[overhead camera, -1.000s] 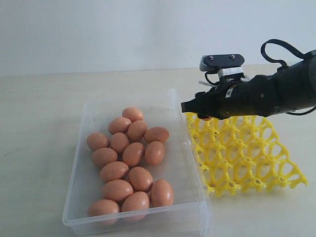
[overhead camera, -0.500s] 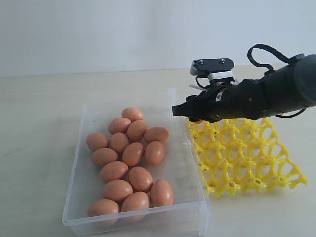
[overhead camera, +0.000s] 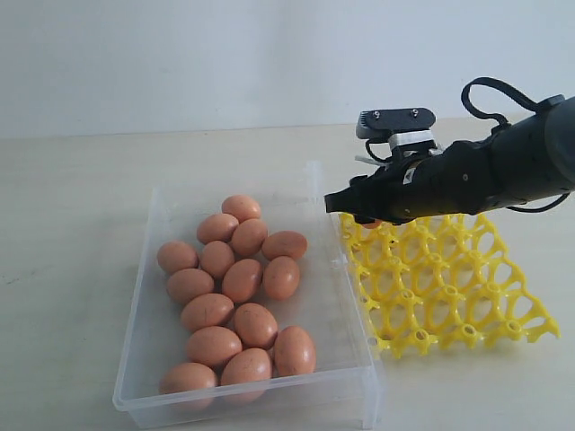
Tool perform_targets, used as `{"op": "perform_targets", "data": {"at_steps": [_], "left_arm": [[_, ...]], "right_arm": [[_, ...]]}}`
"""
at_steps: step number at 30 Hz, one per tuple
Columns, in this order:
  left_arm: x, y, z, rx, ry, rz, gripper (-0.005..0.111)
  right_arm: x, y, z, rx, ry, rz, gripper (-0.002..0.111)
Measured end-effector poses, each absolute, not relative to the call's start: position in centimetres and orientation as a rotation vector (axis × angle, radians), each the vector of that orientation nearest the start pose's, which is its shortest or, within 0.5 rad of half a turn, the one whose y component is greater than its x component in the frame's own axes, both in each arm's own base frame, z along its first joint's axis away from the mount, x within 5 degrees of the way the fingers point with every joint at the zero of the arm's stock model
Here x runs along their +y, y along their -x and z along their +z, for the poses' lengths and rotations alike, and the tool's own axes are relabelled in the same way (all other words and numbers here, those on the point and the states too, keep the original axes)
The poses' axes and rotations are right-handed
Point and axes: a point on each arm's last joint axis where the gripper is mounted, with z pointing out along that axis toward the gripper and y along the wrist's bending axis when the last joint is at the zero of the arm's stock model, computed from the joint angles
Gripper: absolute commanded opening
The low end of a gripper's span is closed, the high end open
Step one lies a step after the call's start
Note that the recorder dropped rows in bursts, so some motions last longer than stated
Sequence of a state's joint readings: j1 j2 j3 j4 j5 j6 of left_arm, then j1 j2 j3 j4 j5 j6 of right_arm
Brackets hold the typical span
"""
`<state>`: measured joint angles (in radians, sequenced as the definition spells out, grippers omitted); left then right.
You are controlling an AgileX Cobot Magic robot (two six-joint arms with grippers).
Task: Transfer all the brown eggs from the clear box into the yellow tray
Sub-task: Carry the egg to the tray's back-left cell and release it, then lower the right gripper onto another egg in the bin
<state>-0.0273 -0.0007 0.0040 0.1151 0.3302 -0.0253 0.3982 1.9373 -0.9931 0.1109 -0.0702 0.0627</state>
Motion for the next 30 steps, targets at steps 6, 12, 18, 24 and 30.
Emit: {"op": "perform_targets", "data": {"at_steps": [6,12,18,24,30], "left_arm": [[0.2,-5.4,18.2,1.814,-0.074,0.074,0.0],[0.2,-5.4,18.2,1.814,-0.074,0.074,0.0],[0.2,-5.4,18.2,1.814,-0.074,0.074,0.0],[0.2,-5.4,18.2,1.814,-0.074,0.074,0.0],[0.2,-5.4,18.2,1.814,-0.074,0.074,0.0]], "right_arm": [[14.7,-35.3,13.3,2.358,0.262,0.267,0.053],[14.7,-35.3,13.4,2.354,0.262,0.267,0.053],[14.8,-35.4,13.6,2.345,0.261,0.27,0.053],[16.2,-34.2,19.6,2.243,0.313,0.326,0.023],[22.7,-30.7,22.6,2.399,0.698,0.339,0.005]]}}
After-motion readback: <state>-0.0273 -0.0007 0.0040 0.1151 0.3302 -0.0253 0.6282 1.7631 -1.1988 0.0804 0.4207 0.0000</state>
